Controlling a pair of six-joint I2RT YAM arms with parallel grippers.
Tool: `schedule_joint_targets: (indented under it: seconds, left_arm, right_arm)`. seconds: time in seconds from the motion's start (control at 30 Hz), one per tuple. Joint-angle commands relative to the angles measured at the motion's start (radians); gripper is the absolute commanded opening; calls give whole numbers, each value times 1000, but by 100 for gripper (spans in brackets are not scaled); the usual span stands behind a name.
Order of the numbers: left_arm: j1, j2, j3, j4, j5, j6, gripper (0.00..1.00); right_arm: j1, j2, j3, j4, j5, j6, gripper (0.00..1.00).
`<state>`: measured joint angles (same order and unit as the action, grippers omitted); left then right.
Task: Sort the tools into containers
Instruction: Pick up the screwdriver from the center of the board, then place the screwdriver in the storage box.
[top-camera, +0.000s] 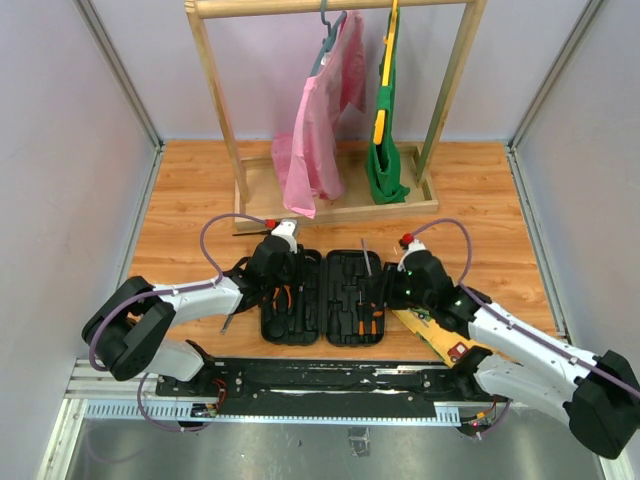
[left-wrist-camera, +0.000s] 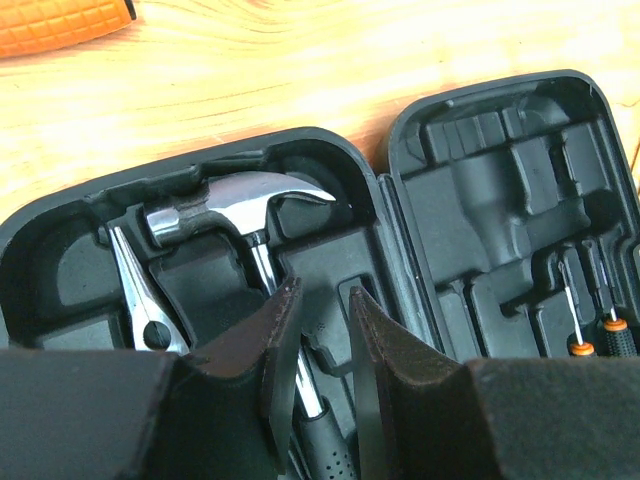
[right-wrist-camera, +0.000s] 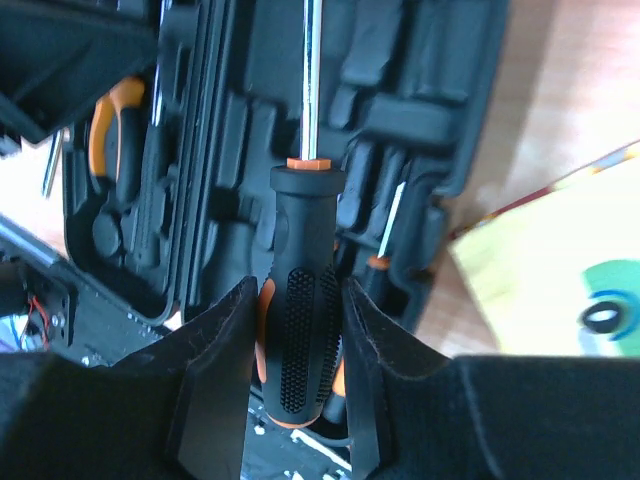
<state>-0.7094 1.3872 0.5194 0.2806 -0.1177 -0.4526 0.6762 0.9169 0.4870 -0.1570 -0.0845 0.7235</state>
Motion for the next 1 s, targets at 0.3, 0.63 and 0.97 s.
schedule_joint_targets:
  seconds: [0.3,0.63,0.97]
  left_arm:
    - [-5,13,6,3,-10,3,30]
    - [-5,17,9,3,-10,5,30]
    - [-5,7,5,2,-8,6,30]
  right_arm:
    - [357,170,-12,179,287,282,1]
    - [398,310,63,190,275,320,2]
    - [433,342,60,184,279,424,9]
